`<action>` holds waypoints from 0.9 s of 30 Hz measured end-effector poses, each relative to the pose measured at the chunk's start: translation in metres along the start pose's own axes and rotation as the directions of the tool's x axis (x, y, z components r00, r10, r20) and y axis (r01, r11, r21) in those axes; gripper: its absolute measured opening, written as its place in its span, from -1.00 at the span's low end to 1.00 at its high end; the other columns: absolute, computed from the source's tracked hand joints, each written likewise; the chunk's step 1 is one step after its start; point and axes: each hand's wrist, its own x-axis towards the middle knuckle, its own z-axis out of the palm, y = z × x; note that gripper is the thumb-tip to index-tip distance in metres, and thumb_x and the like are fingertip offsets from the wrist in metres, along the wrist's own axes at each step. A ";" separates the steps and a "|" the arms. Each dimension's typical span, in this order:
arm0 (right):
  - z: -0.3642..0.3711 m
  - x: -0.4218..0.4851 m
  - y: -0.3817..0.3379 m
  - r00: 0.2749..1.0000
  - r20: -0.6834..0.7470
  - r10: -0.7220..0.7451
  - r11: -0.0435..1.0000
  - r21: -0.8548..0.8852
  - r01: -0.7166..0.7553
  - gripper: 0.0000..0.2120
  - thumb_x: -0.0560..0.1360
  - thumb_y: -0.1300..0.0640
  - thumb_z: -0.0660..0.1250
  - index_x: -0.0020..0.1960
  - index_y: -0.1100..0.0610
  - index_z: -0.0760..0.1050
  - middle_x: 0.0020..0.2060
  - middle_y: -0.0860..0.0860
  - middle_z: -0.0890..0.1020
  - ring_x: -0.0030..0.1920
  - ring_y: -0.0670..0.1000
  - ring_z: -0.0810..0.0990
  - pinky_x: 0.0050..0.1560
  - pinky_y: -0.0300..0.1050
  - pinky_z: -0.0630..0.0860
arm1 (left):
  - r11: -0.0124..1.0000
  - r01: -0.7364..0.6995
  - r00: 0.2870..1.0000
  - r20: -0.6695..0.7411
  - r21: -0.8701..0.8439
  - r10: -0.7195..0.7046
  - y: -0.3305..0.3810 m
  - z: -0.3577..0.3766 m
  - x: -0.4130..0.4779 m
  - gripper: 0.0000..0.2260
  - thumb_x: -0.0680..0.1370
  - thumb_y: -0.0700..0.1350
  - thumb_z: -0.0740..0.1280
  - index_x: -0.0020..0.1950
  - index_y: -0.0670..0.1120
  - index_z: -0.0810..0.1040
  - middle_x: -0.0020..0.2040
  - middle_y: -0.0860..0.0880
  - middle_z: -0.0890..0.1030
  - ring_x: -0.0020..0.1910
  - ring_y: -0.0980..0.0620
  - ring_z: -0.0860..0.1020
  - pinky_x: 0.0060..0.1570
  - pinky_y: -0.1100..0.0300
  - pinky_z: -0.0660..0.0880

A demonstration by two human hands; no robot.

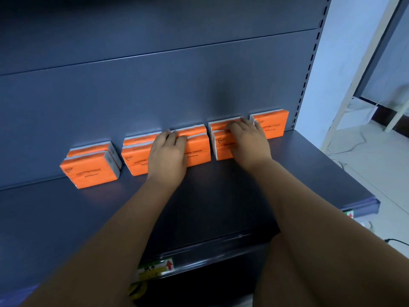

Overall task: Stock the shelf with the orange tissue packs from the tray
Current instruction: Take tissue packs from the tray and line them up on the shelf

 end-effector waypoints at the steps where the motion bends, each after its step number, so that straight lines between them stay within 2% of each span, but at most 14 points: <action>1: 0.001 0.000 -0.001 1.000 0.009 0.019 1.000 -0.016 -0.019 -0.44 0.34 0.40 0.34 0.31 0.08 0.54 0.28 0.06 0.60 0.49 0.20 0.39 0.57 0.22 0.18 | 1.000 -0.003 1.000 0.002 0.005 0.003 -0.001 0.002 0.002 -0.65 0.47 -0.25 0.40 0.26 -0.21 0.59 0.26 -0.23 0.62 0.37 -0.31 0.45 0.43 -0.15 0.38; 3: 0.001 0.000 -0.001 1.000 0.001 0.026 0.999 -0.019 -0.026 -0.45 0.37 0.40 0.33 0.32 0.08 0.53 0.28 0.07 0.60 0.49 0.19 0.38 0.58 0.19 0.13 | 1.000 -0.002 1.000 0.000 0.013 0.002 -0.003 0.005 0.005 -0.64 0.46 -0.25 0.41 0.27 -0.20 0.59 0.24 -0.21 0.63 0.36 -0.32 0.45 0.41 -0.16 0.39; 8: 0.002 0.003 0.001 1.000 -0.008 0.022 1.000 -0.020 -0.022 -0.46 0.34 0.38 0.35 0.30 0.10 0.56 0.22 0.11 0.60 0.34 0.24 0.48 0.52 0.20 0.27 | 1.000 0.018 1.000 -0.006 -0.002 -0.018 -0.002 0.003 0.012 -0.66 0.45 -0.24 0.41 0.23 -0.18 0.60 0.16 -0.19 0.66 0.31 -0.31 0.48 0.37 -0.16 0.41; 12: 0.003 0.007 0.002 1.000 0.004 0.007 1.000 -0.030 -0.007 -0.46 0.34 0.39 0.34 0.29 0.11 0.56 0.19 0.11 0.60 0.28 0.25 0.52 0.47 0.23 0.34 | 1.000 0.026 1.000 -0.004 -0.014 -0.026 0.001 0.004 0.013 -0.67 0.42 -0.28 0.42 0.19 -0.19 0.61 0.14 -0.19 0.67 0.29 -0.30 0.51 0.42 -0.20 0.36; 18: 0.004 0.009 0.005 1.000 0.016 0.012 1.000 -0.028 -0.012 -0.43 0.35 0.39 0.33 0.34 0.09 0.53 0.21 0.09 0.57 0.27 0.23 0.53 0.56 0.21 0.22 | 0.999 0.047 0.999 0.021 -0.017 -0.047 0.002 0.006 0.013 -0.65 0.42 -0.28 0.43 0.20 -0.15 0.59 0.11 -0.12 0.67 0.14 -0.21 0.58 0.49 -0.11 0.24; 21: 0.003 0.009 0.005 1.000 0.014 0.004 0.999 -0.037 -0.003 -0.43 0.36 0.39 0.33 0.35 0.10 0.53 0.24 0.10 0.58 0.32 0.24 0.52 0.58 0.22 0.18 | 0.998 0.059 0.998 0.036 -0.031 -0.058 0.002 0.005 0.013 -0.62 0.39 -0.33 0.41 0.20 -0.16 0.59 0.12 -0.13 0.66 0.14 -0.22 0.58 0.49 -0.13 0.26; 27: -0.001 0.003 -0.002 1.000 0.003 -0.013 0.997 -0.076 0.013 -0.39 0.36 0.41 0.33 0.40 0.15 0.49 0.37 0.13 0.53 0.55 0.23 0.31 0.60 0.20 0.05 | 0.998 0.058 0.997 0.054 -0.030 -0.056 0.005 0.005 0.013 -0.61 0.39 -0.32 0.41 0.22 -0.20 0.58 0.16 -0.16 0.64 0.18 -0.25 0.56 0.48 -0.16 0.30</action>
